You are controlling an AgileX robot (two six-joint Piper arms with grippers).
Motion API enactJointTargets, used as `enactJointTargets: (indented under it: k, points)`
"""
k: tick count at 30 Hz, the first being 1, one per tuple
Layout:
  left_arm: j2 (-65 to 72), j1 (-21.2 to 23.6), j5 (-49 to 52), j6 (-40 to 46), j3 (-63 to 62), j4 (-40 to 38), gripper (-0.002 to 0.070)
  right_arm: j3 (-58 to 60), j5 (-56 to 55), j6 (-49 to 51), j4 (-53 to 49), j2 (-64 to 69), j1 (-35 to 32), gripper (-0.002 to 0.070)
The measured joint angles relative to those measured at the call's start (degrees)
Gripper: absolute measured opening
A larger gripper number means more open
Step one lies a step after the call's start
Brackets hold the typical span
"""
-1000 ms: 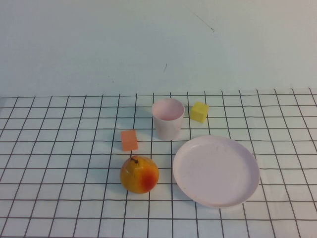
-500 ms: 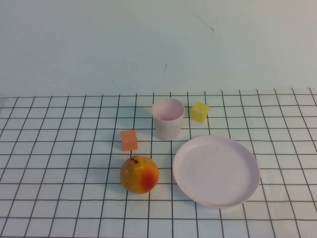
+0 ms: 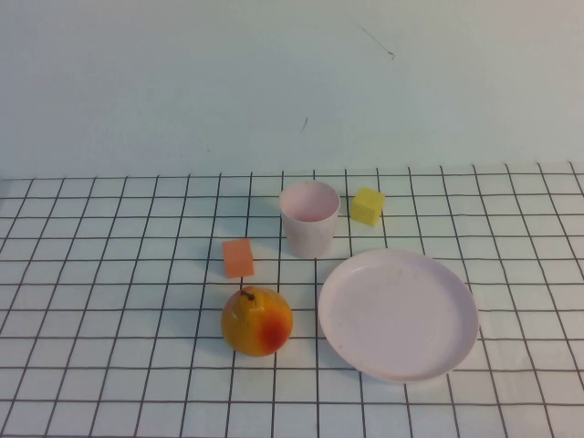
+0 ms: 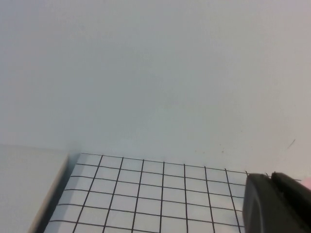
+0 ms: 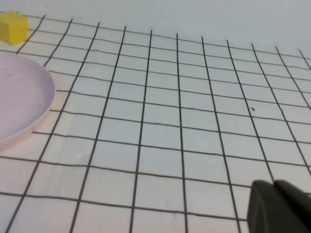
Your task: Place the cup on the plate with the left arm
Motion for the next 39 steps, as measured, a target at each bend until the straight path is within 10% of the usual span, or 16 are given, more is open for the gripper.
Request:
enactJointTargets:
  k: [10,18,21,33,39]
  points:
    - [2.85,0.00,1.45,-0.14,0.00,-0.96,0.0044,0.00,0.00,0.00,0.00,0.00,0.00,-0.0002]
    - [8.78,0.00,2.38,0.07,0.00,-4.06,0.0530,0.00,0.00,0.00,0.00,0.00,0.00,-0.0002]
    - [11.65,0.00,2.38,0.06,0.00,-7.64,0.0611,0.00,0.00,0.00,0.00,0.00,0.00,-0.0002]
    - [40.84,0.00,6.99,35.36,-7.93,-49.66,0.0578,0.00,0.00,0.00,0.00,0.00,0.00,-0.0002]
    - [64.51,-1.42,17.13,43.91,-26.07,-54.85,0.0560,0.00,0.00,0.00,0.00,0.00,0.00,-0.0002]
